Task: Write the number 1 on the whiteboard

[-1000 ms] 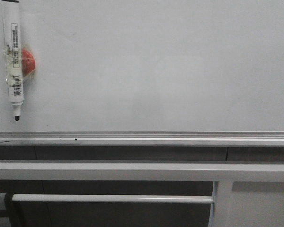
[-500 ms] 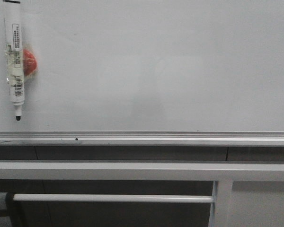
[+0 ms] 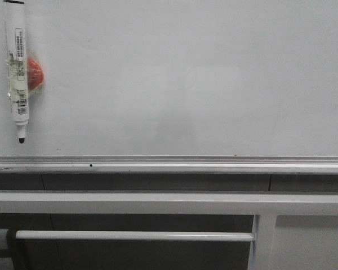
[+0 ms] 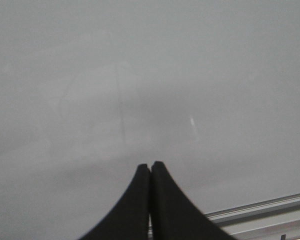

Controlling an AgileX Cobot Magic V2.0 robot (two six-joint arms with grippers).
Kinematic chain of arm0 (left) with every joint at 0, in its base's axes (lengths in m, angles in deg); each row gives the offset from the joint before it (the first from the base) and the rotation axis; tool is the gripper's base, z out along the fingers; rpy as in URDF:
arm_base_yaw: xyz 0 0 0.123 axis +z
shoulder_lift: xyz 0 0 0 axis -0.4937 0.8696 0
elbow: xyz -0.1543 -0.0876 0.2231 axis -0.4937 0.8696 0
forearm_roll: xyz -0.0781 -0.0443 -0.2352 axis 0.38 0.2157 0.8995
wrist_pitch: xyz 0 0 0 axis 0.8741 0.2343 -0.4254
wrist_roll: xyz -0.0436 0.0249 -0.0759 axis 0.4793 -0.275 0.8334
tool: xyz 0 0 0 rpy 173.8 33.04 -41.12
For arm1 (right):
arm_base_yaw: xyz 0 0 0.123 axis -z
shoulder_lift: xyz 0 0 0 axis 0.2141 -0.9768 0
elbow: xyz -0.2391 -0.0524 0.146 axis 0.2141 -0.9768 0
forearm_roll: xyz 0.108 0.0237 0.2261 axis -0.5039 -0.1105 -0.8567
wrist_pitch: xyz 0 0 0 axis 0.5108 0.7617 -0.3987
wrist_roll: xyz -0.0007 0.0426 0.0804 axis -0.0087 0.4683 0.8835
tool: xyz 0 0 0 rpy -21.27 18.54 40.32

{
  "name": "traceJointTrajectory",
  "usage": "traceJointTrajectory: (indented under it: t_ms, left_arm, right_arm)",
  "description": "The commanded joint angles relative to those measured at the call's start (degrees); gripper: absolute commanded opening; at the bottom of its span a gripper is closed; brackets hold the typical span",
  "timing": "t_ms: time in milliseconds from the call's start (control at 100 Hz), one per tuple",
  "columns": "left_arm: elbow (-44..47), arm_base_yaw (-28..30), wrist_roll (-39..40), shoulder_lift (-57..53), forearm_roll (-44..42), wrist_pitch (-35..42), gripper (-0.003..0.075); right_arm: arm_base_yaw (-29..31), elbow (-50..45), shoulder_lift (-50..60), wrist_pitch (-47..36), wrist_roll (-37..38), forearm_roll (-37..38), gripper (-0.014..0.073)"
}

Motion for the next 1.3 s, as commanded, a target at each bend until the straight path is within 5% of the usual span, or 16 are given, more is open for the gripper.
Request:
traceJointTrajectory:
  t_ms: [0, 150, 790, 1290]
  left_arm:
    - [-1.27, -3.79, -0.80, 0.63, 1.26, 4.46, 0.0291]
    - [2.10, -8.04, -0.70, 0.63, 5.93, 6.59, 0.0461]
    - [16.64, -16.48, -0.45, 8.13, 14.94, 29.36, 0.0461]
    - [16.25, -33.87, 4.33, 31.74, 14.82, 62.63, 0.0461]
  right_arm:
    - [-0.05, 1.30, -1.25, -3.65, -0.96, -0.48, -0.0064]
    - [-0.05, 1.30, -1.25, -3.63, -0.96, -0.48, -0.0064]
    - [-0.05, 0.81, -1.63, -4.13, -0.96, -0.48, -0.0064]
    - [-0.05, 0.02, -2.12, -4.09, -0.96, -0.48, -0.0064]
